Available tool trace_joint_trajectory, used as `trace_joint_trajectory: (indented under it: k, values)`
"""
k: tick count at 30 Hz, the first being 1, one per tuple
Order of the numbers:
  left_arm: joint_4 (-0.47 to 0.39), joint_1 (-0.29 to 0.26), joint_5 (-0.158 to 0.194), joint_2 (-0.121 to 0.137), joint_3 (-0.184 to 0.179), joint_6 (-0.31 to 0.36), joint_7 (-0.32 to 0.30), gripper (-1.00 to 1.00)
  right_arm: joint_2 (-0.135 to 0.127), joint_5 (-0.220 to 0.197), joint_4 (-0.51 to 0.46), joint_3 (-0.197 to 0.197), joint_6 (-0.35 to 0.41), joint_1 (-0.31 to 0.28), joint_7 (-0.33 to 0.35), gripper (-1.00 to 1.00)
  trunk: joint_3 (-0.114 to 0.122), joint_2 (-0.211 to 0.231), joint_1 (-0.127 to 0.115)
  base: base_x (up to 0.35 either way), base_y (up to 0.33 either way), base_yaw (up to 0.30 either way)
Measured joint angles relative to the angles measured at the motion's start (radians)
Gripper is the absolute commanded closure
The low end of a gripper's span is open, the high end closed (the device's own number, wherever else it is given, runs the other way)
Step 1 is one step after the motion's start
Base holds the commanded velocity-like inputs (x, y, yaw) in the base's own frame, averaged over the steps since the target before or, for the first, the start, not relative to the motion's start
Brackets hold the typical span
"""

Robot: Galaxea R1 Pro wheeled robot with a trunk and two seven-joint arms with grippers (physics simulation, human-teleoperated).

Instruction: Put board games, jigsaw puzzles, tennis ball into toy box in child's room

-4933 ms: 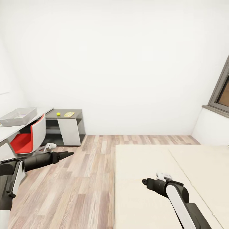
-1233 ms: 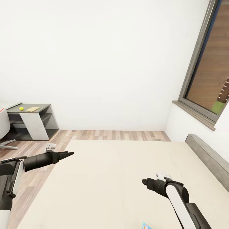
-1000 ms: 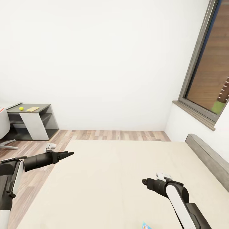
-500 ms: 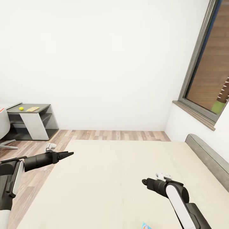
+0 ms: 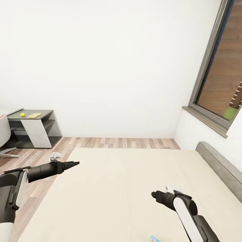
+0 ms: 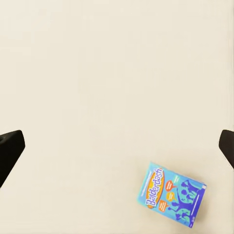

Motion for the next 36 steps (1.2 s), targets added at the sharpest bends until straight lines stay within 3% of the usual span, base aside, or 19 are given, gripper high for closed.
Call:
trace_joint_trajectory:
  k: [3,13,20,36]
  values:
    - [0.002,0.0,0.0,-0.003,0.0,0.0,-0.001,-1.0,0.0,0.006,-0.003,0.0,0.003,0.003,0.001,-1.0,0.0,0.0,0.0,0.0,0.0,0.0]
    - [0.004,0.0,-0.002,-0.015,0.003,-0.001,-0.002,-1.0,-0.034,0.032,0.035,0.0,-0.042,0.009,0.003,-1.0,0.0,0.0,0.0,0.0,0.0,0.0]
    - [0.004,0.001,-0.002,-0.015,0.003,-0.001,-0.002,-1.0,-0.036,0.034,0.041,0.0,-0.08,0.009,0.003,-1.0,-0.002,0.0,0.0,0.0,0.0,0.0]
    - [0.005,0.0,0.001,-0.014,0.005,-0.001,-0.004,-1.0,-0.036,0.031,0.043,-0.001,-0.08,0.007,0.003,-1.0,-0.025,0.0,0.0,0.0,0.0,0.0]
